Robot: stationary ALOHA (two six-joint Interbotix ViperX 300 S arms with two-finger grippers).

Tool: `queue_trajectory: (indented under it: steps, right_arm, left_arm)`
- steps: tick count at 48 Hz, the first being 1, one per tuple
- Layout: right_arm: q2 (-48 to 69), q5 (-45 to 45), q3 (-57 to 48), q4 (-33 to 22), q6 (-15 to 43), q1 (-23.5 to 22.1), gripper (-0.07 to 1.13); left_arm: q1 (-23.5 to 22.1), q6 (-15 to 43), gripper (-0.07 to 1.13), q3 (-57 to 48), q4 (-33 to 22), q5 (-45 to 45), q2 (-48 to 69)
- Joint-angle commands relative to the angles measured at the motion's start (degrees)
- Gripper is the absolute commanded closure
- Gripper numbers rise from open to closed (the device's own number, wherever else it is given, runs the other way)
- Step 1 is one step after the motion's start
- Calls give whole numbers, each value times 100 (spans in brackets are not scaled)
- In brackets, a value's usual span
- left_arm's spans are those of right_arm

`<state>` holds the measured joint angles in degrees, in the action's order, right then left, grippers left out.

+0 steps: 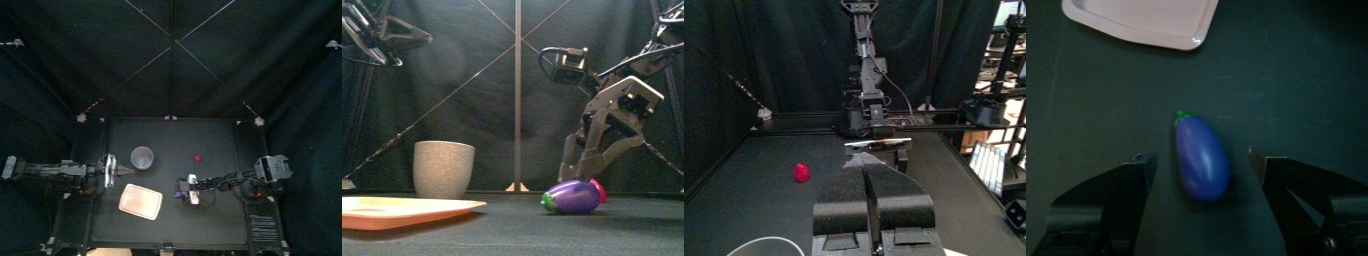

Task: Pick the eggplant then place it in the grey bowl
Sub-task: Pick the eggplant

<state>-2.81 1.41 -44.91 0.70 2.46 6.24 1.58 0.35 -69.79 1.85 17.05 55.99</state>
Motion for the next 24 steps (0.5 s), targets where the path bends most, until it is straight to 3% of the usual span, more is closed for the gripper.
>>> queue_trajectory:
  steps: [1,16,21,24]
  right_arm:
    - [-105,-141,246,35,0,18,2]
    - [-404,-290,448,97,0,18,8]
    - [-396,-316,501,88,0,18,22]
    - [-396,-369,519,88,0,9,36]
  left_arm:
    - [9,0,109,70,9,18,-9]
    - [9,9,109,62,18,18,0]
    - [18,9,109,53,18,18,0]
    - [9,9,109,53,18,18,0]
